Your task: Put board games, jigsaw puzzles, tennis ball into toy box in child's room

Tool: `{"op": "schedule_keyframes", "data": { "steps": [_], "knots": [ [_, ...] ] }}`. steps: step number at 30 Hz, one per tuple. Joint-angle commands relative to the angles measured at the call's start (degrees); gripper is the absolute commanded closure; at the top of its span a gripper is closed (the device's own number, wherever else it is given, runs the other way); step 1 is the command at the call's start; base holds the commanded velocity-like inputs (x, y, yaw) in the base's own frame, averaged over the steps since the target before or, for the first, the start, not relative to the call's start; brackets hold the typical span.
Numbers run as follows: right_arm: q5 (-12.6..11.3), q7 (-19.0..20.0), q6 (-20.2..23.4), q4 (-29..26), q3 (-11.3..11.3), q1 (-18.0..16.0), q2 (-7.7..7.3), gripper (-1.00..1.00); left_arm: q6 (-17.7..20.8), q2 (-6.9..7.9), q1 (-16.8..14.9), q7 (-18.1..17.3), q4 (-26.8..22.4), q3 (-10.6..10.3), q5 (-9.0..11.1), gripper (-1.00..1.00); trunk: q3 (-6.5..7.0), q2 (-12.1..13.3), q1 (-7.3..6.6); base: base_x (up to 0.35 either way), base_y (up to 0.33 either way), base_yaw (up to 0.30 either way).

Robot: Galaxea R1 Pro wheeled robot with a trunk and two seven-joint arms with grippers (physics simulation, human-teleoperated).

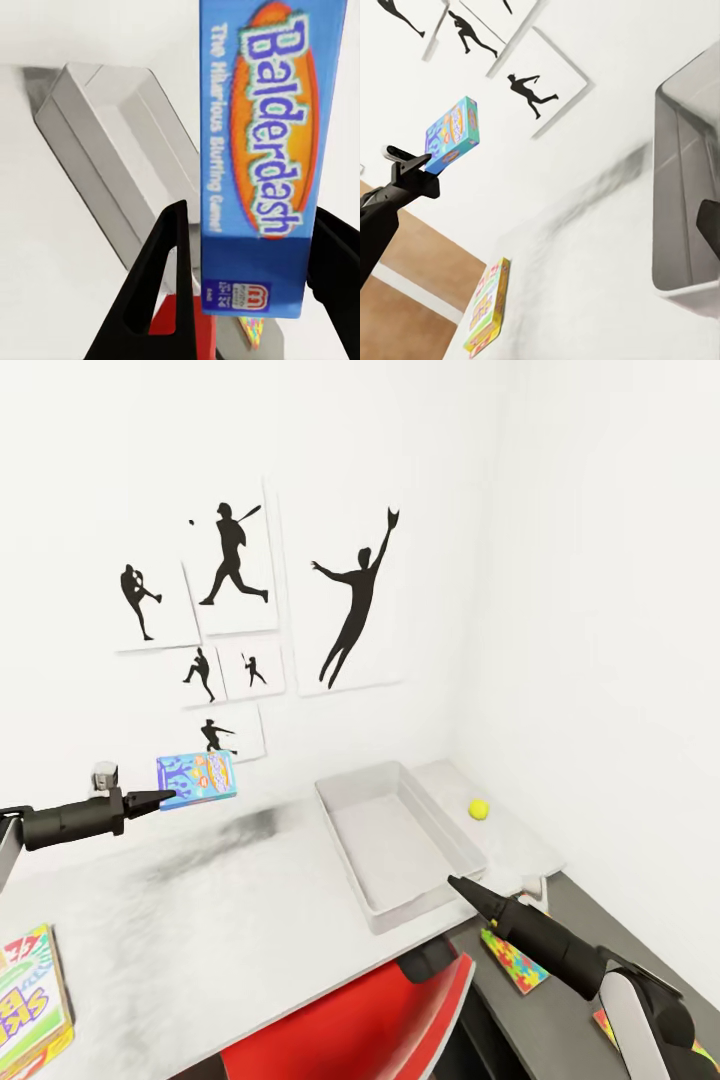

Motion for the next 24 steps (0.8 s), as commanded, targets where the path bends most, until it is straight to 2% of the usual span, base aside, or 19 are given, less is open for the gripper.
{"op": "schedule_keyframes", "data": {
  "steps": [1, 6, 16, 24],
  "knots": [
    [-0.22, 0.05, 0.35, -0.01, -0.04, -0.05, 0.00, -1.00, 0.47, 0.01, -0.06, -0.12, 0.02, 0.01, 0.13, 1.00, -0.13, -0.13, 0.04, 0.065, 0.015, 0.000],
    [-0.14, 0.09, 0.28, 0.16, -1.66, -0.05, 0.37, -1.00, 0.15, -0.41, -0.06, -0.57, -0.12, 0.04, 0.29, 1.00, -0.13, -0.13, 0.04, 0.000, 0.000, 0.000],
    [-0.47, 0.22, 0.47, 0.19, -1.81, -0.05, -0.75, -1.00, 0.71, -0.77, -0.06, -0.77, -0.12, 0.09, 0.40, 1.00, -0.13, -0.13, 0.04, 0.000, 0.000, 0.000],
    [-0.54, 0.23, 0.39, 0.17, -1.97, -0.05, -0.79, -1.00, 0.76, -0.78, -0.06, -0.78, -0.06, 0.03, 0.40, 1.00, -0.13, -0.13, 0.04, 0.000, 0.000, 0.000]
  ]
}}
